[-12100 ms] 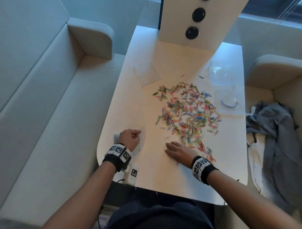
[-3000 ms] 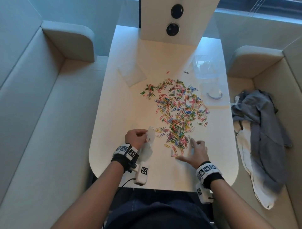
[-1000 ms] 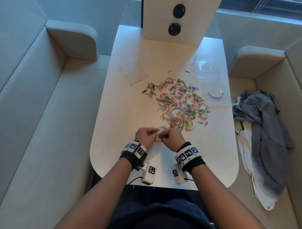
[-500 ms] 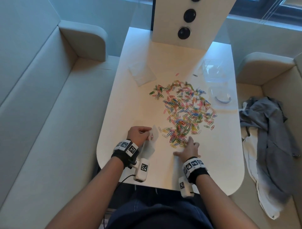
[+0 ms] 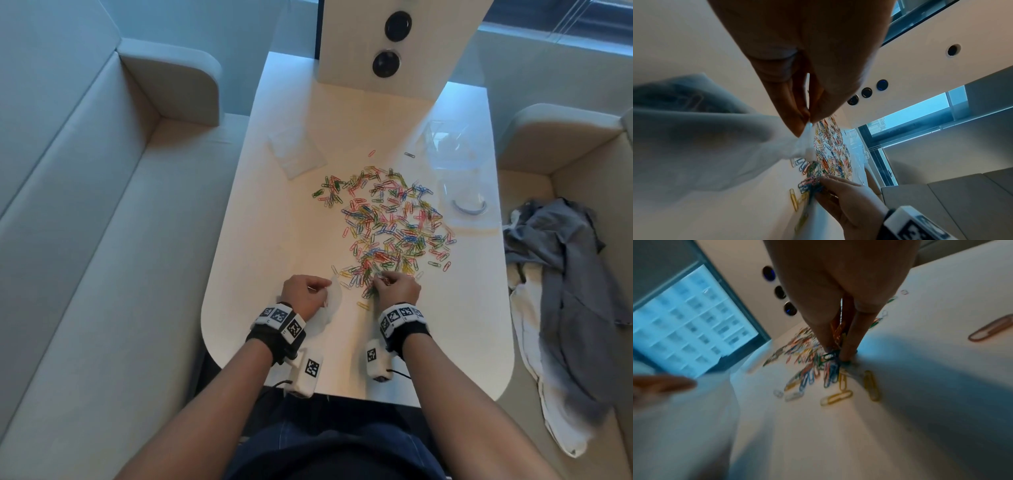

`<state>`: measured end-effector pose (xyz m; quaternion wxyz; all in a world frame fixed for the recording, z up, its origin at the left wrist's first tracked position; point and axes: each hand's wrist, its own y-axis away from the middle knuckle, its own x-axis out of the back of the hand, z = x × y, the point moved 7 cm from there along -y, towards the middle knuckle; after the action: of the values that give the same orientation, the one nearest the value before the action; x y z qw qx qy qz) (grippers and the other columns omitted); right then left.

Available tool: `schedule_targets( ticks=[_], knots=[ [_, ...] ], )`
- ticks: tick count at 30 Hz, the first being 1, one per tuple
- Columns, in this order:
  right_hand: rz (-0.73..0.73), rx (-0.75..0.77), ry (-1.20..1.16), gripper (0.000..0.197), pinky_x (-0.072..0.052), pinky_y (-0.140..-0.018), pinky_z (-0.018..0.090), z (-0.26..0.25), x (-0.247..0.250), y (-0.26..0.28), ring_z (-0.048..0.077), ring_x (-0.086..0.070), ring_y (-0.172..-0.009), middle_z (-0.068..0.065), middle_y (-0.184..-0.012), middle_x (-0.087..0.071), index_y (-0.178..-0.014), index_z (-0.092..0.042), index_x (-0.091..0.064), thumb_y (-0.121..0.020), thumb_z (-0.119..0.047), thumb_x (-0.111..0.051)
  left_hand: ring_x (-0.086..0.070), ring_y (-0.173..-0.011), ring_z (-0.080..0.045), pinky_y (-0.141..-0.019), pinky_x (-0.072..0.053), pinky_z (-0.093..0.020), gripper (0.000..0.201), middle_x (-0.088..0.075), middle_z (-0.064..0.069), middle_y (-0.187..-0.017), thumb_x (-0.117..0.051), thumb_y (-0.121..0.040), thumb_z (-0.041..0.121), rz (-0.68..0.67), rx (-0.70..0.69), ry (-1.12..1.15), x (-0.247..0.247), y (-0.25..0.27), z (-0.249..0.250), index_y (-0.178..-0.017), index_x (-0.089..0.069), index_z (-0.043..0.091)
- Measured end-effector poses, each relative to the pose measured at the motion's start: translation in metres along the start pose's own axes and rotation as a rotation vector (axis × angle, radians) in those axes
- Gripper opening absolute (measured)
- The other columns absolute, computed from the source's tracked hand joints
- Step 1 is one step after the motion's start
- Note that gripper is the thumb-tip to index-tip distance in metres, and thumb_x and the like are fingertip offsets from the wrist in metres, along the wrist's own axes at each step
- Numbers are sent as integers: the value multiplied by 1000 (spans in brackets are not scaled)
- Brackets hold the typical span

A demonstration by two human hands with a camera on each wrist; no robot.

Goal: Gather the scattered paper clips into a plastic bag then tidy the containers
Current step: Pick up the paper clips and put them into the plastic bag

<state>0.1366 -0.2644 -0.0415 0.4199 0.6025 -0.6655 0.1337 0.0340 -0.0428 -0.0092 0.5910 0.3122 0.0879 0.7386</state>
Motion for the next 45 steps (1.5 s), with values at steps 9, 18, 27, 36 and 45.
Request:
schedule_targets(
  ticks=[9, 18, 27, 36, 45],
  knots=[
    [-256, -354, -870, 22, -61, -72, 28, 24, 17, 2, 28, -72, -86, 20, -103, -70, -105, 6, -68, -84, 4, -69, -72, -87, -19, -92, -55, -30, 22, -76, -8, -91, -63, -84, 9, 25, 6, 47, -11, -13, 13, -99, -77, 17],
    [-639, -294, -1016, 26, -60, -76, 26, -25, 4, 35, 23, -70, -92, 19, -107, -69, -115, 8, -62, -89, 5, -59, -70, -70, -14, -79, -57, -24, 22, -75, -2, -76, -64, -85, 8, 27, -26, 104, -32, -24, 30, -100, -76, 18],
    [-550, -45, -369, 33, -59, -84, 35, -39, -8, 19, 22, -70, -90, 14, -104, -71, -116, -3, -67, -84, -1, -67, -69, -67, -7, -77, -53, -19, 22, -75, -2, -78, -65, -88, 14, 21, -110, 6, -44, -25, 48, -108, -74, 13],
    [-448, 113, -43, 9, -57, -55, 20, -62, 7, 13, 15, -69, -60, 14, -78, -74, -89, -3, -75, -87, -8, -67, -71, -73, -13, -85, -58, -35, 19, -76, -5, -79, -67, -87, 13, -27, -124, 29, -41, -28, 55, -104, -75, 14],
    [-575, 361, 174, 19, -57, -59, 21, -94, 4, 29, 16, -68, -63, 12, -82, -75, -97, -8, -75, -86, -5, -60, -72, -73, -16, -85, -58, -36, 20, -76, -7, -85, -67, -87, 11, 1, -122, 72, -22, -27, 50, -106, -74, 13]
  ],
)
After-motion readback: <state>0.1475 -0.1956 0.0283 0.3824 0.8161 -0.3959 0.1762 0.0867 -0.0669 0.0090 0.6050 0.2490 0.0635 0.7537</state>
